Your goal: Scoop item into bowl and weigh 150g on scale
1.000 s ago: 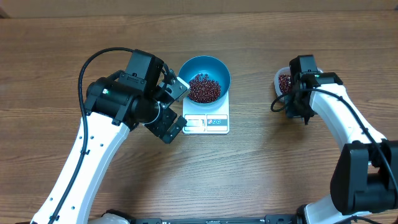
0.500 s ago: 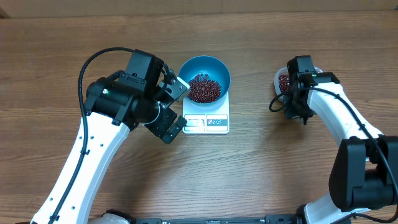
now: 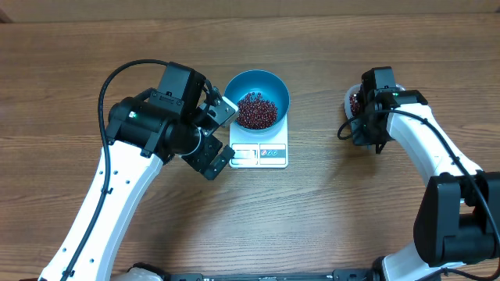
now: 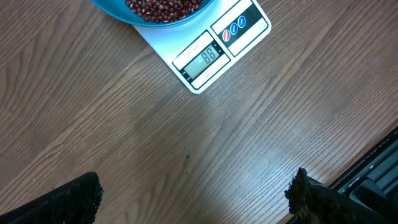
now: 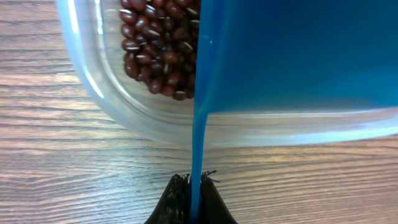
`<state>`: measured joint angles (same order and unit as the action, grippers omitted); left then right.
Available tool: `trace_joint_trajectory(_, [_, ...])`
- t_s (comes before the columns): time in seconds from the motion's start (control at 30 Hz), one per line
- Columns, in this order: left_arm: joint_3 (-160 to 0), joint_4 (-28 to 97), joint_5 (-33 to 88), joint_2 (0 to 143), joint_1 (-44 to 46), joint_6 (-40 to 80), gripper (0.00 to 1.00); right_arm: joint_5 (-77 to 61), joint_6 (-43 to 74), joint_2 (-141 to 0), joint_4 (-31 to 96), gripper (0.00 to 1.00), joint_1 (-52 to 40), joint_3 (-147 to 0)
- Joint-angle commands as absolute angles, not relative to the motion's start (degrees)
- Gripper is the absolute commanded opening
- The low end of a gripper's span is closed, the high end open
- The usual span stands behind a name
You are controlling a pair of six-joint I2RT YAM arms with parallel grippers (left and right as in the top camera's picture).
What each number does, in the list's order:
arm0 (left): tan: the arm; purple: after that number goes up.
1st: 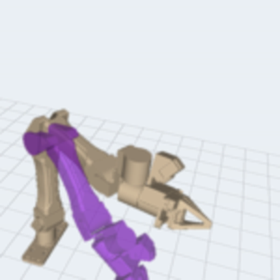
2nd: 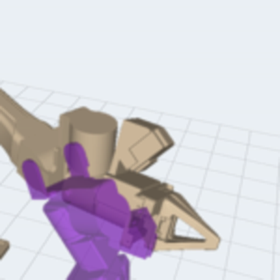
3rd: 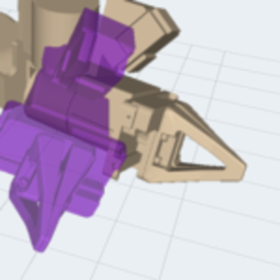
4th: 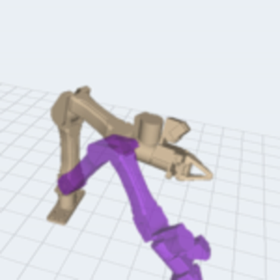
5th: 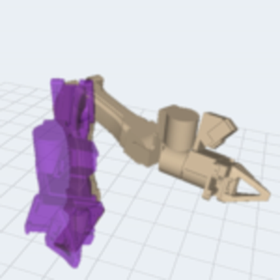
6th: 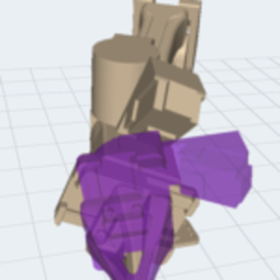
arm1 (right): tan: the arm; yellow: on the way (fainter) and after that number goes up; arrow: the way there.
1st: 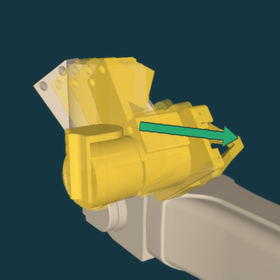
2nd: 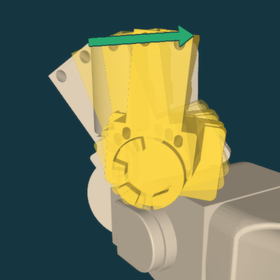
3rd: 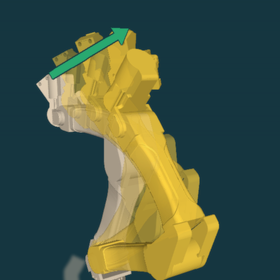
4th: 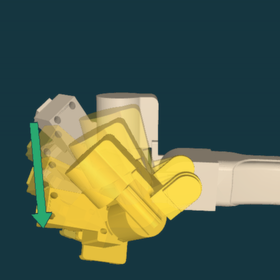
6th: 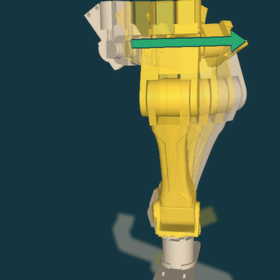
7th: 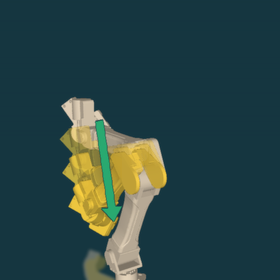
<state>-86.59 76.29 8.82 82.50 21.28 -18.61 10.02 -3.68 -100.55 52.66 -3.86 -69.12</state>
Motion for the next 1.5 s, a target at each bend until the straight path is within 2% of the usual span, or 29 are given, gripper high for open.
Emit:
trace_joint_trajectory(0.0, [-86.4,76.2,9.7,81.7,21.0,-19.9,0.99,5.4,-4.8,-102.8,52.4,0.04,-4.5,-68.5])
trace_joint_trajectory(0.27, [-86.4,76.2,9.7,81.7,21.0,-19.9,0.99,5.8,-4.6,-102.8,52.2,0.04,-4.5,-68.5])
trace_joint_trajectory(0.73, [-86.4,76.2,9.7,81.7,21.0,-19.9,1.0,33.0,0.6,-102.8,55.4,0.04,-4.5,-71.5])
trace_joint_trajectory(0.97, [-86.4,76.2,9.7,81.7,21.0,-19.9,1.0,33.2,-1.4,-102.8,55.0,0.04,-4.5,-71.4])
trace_joint_trajectory(1.23, [-86.4,76.2,9.7,81.7,21.0,-19.9,1.0,24.5,-3.3,-102.8,55.4,0.04,-4.5,-71.4])
trace_joint_trajectory(1.47, [-86.4,76.2,9.7,81.7,21.0,-19.9,1.0,23.9,-3.3,-102.8,55.5,0.04,-4.5,-70.3])
